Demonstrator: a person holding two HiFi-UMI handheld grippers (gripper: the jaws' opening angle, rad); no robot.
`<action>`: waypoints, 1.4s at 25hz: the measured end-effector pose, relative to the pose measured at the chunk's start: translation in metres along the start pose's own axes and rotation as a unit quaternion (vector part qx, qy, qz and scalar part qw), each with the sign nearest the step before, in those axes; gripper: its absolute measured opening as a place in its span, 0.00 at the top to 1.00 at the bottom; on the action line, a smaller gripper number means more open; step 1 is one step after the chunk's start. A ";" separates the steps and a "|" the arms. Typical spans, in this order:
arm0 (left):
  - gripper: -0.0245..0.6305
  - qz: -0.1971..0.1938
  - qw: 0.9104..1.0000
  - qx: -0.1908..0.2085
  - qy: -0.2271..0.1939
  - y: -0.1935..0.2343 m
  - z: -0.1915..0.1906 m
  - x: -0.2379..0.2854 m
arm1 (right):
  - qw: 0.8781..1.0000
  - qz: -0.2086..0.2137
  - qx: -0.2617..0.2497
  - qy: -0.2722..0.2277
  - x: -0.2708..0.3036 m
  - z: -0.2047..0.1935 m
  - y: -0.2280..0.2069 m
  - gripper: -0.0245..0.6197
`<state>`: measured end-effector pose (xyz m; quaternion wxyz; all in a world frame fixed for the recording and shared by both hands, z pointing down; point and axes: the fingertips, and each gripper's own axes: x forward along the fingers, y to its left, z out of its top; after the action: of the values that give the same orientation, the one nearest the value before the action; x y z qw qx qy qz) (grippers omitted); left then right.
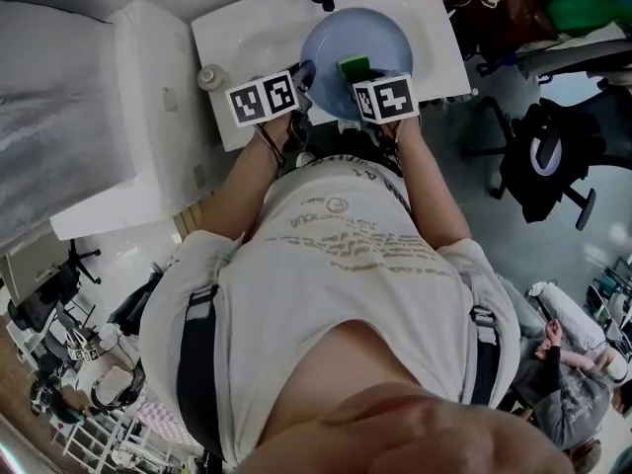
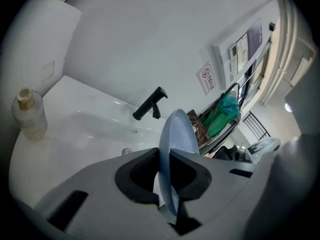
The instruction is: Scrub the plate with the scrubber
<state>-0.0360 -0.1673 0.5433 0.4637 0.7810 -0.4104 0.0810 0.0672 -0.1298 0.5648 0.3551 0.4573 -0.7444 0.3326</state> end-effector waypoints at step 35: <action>0.89 0.009 0.992 -0.102 0.076 0.020 -0.040 0.031 | 0.930 -0.033 -0.017 -0.365 -0.098 0.058 -0.041 0.67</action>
<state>-0.0197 -0.1583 0.5942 0.5697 0.7179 -0.3869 0.1017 0.1237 -0.1487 0.4596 0.0776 0.5651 -0.8128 0.1181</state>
